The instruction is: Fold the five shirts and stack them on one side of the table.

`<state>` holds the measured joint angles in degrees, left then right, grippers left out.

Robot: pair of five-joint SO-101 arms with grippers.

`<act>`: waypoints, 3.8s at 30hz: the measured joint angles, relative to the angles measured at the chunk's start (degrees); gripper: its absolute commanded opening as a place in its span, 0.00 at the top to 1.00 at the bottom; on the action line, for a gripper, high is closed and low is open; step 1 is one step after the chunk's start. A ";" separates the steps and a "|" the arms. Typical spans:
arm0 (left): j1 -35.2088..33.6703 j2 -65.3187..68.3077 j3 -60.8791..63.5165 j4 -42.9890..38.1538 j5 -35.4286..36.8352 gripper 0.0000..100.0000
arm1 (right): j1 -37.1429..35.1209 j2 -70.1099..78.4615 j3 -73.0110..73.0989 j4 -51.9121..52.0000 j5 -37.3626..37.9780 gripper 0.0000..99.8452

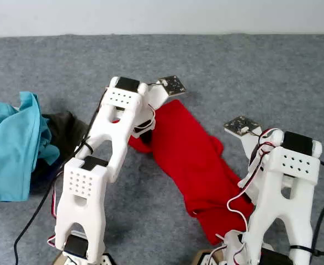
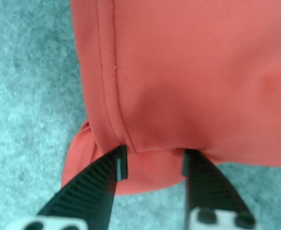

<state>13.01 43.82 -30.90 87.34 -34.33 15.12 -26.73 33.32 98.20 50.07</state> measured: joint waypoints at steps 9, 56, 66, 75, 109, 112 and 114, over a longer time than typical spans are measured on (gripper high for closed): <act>0.00 0.09 -1.23 1.32 0.00 0.99 | 0.00 0.00 0.00 0.00 0.00 0.78; -0.62 10.46 -13.10 0.79 3.78 0.91 | 0.00 0.00 0.00 0.00 0.00 0.78; -0.35 13.63 -26.90 10.20 2.90 0.99 | 0.00 0.00 0.00 0.00 0.00 0.78; -2.20 6.33 -25.41 11.78 2.81 0.99 | 0.00 0.00 0.00 0.00 0.00 0.81; -19.52 -69.27 60.92 11.60 -4.66 0.99 | -21.63 16.88 1.05 -11.60 -8.09 0.87; -19.52 -73.14 63.47 11.60 -4.66 0.99 | -24.44 22.33 0.88 -14.77 -9.76 0.87; -20.04 -75.69 64.00 11.60 -4.57 0.99 | -25.05 25.85 -1.85 -15.74 -10.73 0.87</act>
<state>-7.03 -31.87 33.10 98.95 -38.90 -9.93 -0.88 31.47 82.46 39.34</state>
